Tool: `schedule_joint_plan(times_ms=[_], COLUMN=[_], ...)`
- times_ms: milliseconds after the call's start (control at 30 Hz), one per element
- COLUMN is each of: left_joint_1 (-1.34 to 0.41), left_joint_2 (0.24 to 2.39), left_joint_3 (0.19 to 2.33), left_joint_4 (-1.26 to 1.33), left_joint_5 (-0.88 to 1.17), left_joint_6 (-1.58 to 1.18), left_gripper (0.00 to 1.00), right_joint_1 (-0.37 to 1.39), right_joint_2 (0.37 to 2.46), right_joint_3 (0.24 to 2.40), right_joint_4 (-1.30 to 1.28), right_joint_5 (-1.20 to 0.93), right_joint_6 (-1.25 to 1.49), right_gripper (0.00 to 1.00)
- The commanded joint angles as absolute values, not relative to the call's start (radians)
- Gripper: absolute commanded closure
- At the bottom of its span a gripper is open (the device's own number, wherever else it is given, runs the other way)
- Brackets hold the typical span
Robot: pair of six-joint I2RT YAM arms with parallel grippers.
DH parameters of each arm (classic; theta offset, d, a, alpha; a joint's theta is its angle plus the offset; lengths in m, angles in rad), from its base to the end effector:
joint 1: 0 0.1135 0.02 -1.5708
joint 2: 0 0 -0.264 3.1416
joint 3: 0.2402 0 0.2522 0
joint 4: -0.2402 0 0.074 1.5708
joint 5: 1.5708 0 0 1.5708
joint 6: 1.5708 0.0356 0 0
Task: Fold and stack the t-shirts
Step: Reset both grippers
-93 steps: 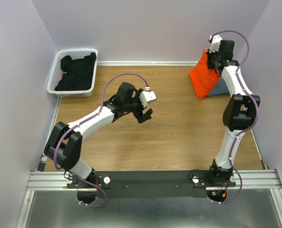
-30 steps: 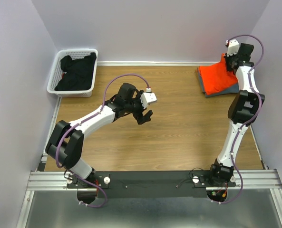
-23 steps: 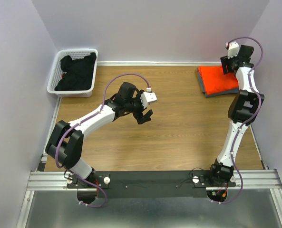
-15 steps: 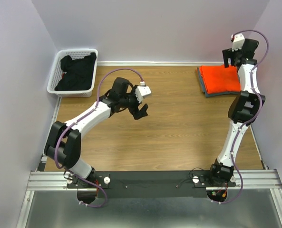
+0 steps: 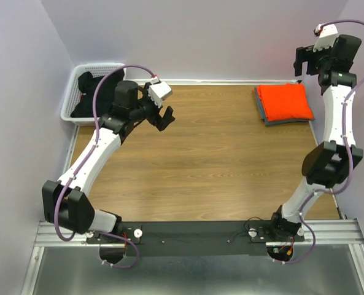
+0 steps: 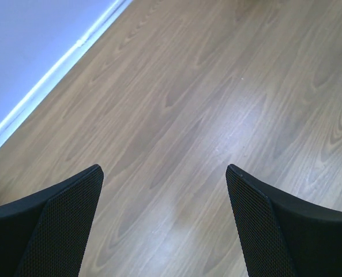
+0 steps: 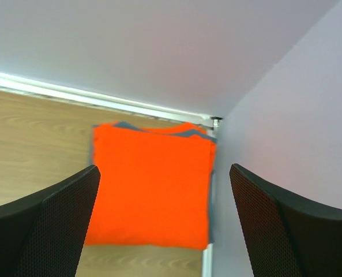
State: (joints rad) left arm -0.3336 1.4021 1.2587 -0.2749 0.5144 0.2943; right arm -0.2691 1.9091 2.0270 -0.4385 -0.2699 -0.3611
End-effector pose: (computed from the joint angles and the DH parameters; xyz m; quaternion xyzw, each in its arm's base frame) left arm 0.2991 -0.1222 0.3555 0.3823 0.7285 -0.2236 0.5227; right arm 0.4331 -0.1096 0.4168 -0.1156 0.7991 -0.0760 0.5851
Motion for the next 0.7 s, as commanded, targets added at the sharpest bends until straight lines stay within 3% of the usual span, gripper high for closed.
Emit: schedule_joint_plan(times_ms=[0,267,667], left_joint_1=[-0.307,-0.233,-0.216], left_joint_2=[1.359,1.259,1.069], left_joint_3=[1.267,1.102,0.953], left_joint_4=[-0.374,-0.406,-0.396], left_joint_5=[0.475,0.468,0.347], left_joint_6=[0.298,0.302,0.322], left_gripper=[0.05,0.05,0.05], right_joint_1=[-0.226,-0.025,0.052], right_joint_2=[1.774,1.467,1.252], right_joint_3=[1.944,1.450,1.112], right_joint_4=[-0.610,-0.660,-0.657], right_joint_5=[-0.402,-0.380,-0.394], right_joint_6=[-0.305,-0.239,-0.163], right_gripper=[0.00,0.00,0.00])
